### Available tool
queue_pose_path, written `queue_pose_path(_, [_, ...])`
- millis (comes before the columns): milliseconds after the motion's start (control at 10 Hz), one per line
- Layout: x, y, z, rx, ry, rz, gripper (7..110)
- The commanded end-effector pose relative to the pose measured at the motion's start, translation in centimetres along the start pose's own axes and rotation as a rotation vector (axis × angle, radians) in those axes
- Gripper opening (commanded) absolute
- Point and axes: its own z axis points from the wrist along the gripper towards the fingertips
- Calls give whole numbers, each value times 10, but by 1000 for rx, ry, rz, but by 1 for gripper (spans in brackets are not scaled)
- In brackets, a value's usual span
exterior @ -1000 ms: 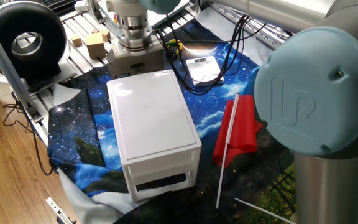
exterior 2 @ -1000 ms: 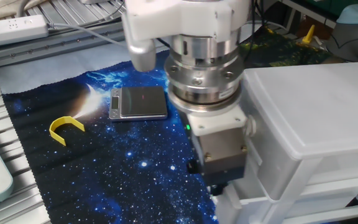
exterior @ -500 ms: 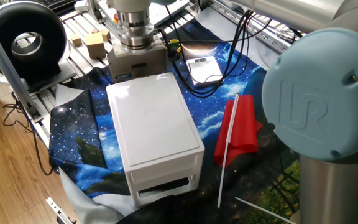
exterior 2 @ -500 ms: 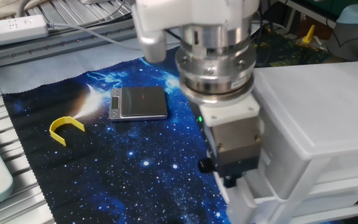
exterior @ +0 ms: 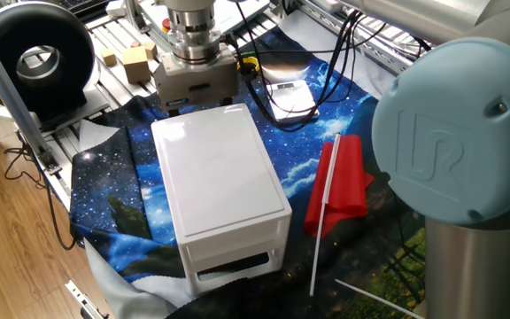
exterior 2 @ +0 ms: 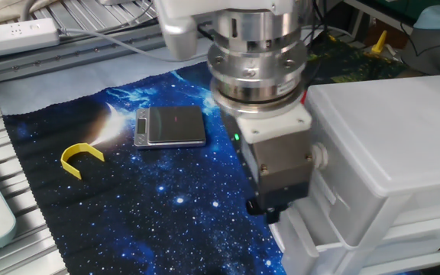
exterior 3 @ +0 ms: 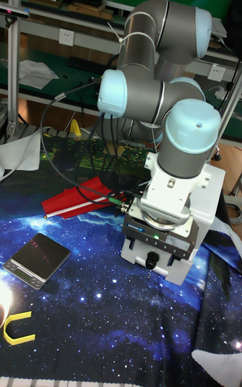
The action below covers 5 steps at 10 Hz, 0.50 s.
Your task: Use the gripper to push and close the drawer
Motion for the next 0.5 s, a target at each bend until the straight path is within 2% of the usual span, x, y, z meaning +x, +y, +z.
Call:
queue_pose_path(0, [-18, 0, 8, -14, -47, -18, 44])
queue_pose_path(200, [-41, -7, 9, -1, -97, -31, 44])
queue_pose_path(300, [-54, -5, 7, -13, -122, -37, 44])
queue_pose_path(400, [-58, -2, 3, -32, -123, -46, 44])
